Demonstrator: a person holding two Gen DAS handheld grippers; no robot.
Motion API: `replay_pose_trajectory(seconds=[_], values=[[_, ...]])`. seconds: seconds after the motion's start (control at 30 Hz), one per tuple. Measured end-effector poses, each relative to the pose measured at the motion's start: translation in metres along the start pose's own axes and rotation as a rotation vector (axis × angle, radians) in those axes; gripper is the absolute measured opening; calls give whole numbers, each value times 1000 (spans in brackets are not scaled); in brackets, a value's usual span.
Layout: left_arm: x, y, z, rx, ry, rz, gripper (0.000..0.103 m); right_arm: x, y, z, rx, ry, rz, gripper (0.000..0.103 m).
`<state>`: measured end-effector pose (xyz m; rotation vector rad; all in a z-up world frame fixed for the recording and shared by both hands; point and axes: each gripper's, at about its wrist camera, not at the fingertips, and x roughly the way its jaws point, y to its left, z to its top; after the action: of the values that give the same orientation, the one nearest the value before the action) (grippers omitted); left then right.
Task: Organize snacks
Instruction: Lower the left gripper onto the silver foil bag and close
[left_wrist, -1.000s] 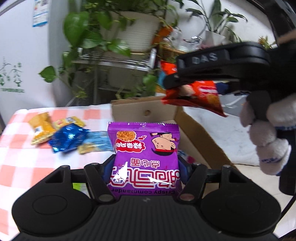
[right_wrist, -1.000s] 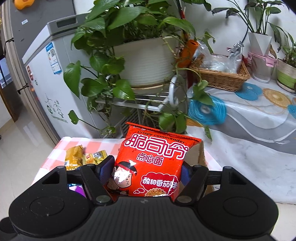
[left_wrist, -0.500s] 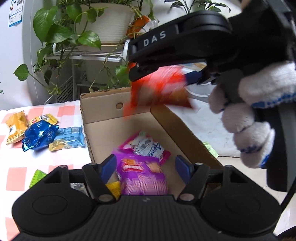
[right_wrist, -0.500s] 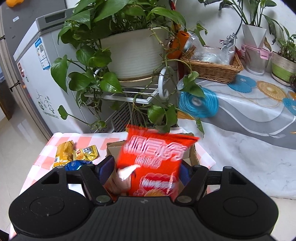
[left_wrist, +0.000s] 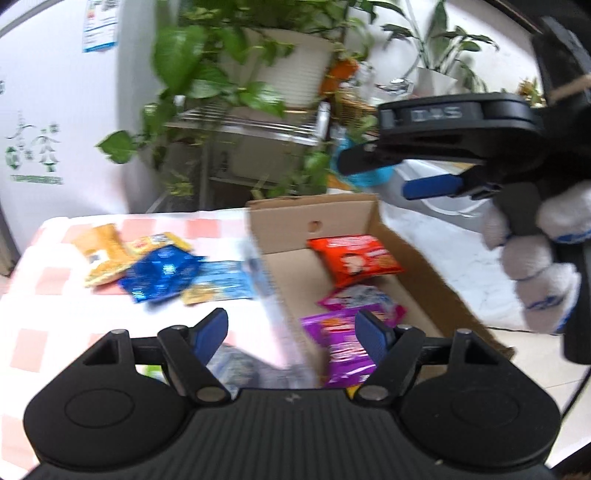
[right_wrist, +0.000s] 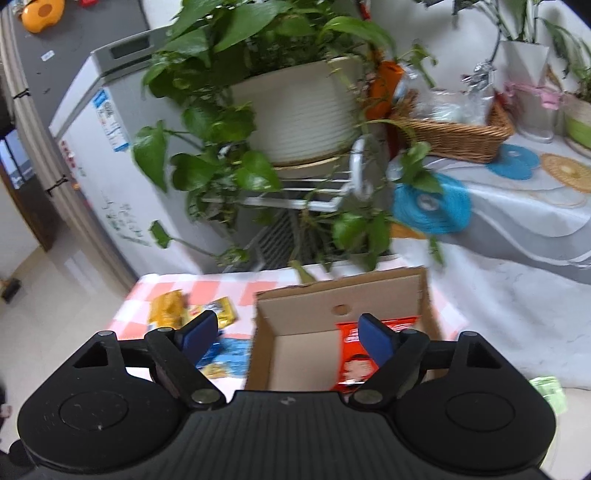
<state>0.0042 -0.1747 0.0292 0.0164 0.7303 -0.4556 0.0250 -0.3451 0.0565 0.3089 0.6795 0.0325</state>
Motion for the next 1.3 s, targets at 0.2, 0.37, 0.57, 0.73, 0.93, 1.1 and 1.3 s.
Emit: replay_pose_trajectory(seconds=[0.2,0.37,0.57,0.73,0.93,1.1,1.3], values=[[8,29,-10,-41,29,73,75,8,16,-3,8,33,97,90],[23,35,-23,-60,67,73,75,17,30,-6,-5,72,157,90],[51,32,-30,-62,100,67,75,23,39,-6,-27,82,155,90],[63,38,-42,-46,125,79,78,24,42,-5,-34,82,152,90],[54,51,-47,-2,117,83,86,30,46,-4,-43,90,153,90],[44,69,-48,23,118,110,87,37,51,-5,-45,106,165,92],[35,95,-44,39,135,137,87,49,63,-6,-48,128,182,92]])
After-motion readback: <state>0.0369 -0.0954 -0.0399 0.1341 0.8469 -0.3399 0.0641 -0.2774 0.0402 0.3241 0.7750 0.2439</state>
